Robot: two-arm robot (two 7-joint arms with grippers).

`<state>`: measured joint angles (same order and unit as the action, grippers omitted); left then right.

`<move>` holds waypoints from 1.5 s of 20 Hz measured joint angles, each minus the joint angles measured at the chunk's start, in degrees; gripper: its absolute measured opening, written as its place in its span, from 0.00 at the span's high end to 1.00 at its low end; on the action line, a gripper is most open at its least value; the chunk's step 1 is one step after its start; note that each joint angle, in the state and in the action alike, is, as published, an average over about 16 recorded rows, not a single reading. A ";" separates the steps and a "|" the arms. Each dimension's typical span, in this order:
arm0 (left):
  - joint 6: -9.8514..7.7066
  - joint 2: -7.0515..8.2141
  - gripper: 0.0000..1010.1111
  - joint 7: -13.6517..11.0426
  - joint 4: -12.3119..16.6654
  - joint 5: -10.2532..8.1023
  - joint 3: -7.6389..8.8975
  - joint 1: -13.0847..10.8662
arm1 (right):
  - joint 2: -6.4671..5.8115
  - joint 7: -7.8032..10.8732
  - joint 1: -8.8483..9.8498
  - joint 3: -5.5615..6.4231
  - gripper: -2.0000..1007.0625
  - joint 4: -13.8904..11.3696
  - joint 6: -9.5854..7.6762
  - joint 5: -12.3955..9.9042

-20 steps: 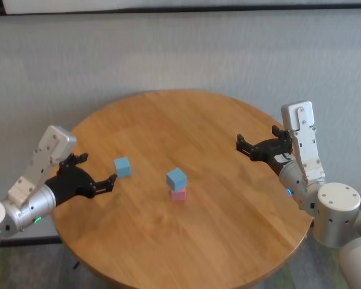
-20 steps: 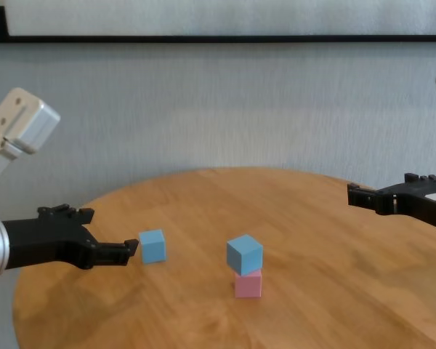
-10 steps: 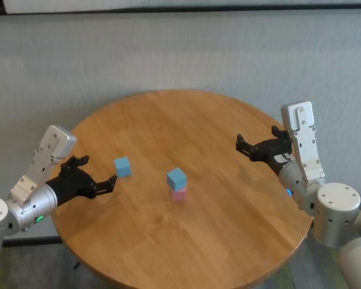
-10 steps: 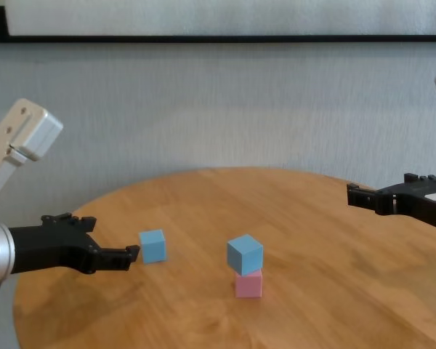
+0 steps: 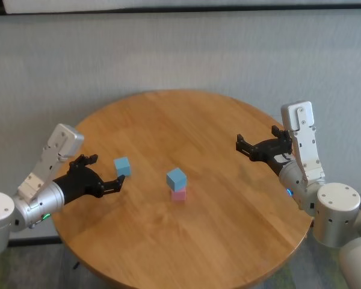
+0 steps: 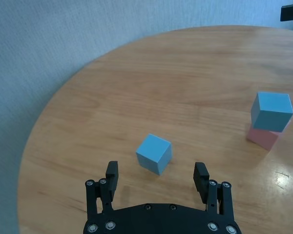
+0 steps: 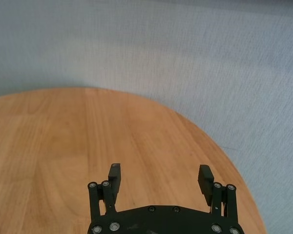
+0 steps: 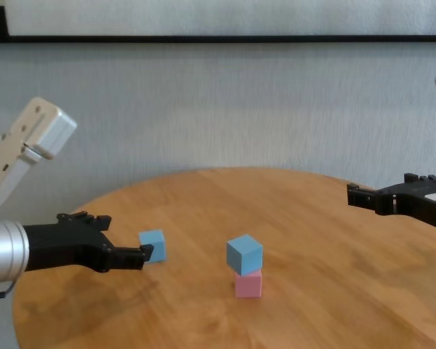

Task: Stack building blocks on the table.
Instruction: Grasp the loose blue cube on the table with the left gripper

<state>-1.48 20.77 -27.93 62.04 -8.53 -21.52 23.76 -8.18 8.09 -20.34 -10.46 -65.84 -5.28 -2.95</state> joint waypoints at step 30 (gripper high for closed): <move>8.27 -4.46 0.01 -5.07 -15.72 -0.78 -3.23 8.35 | 0.00 0.00 0.00 0.00 0.01 0.00 0.00 0.00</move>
<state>6.78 16.32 -33.00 46.32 -9.31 -24.75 32.11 -8.18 8.10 -20.34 -10.46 -65.83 -5.28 -2.96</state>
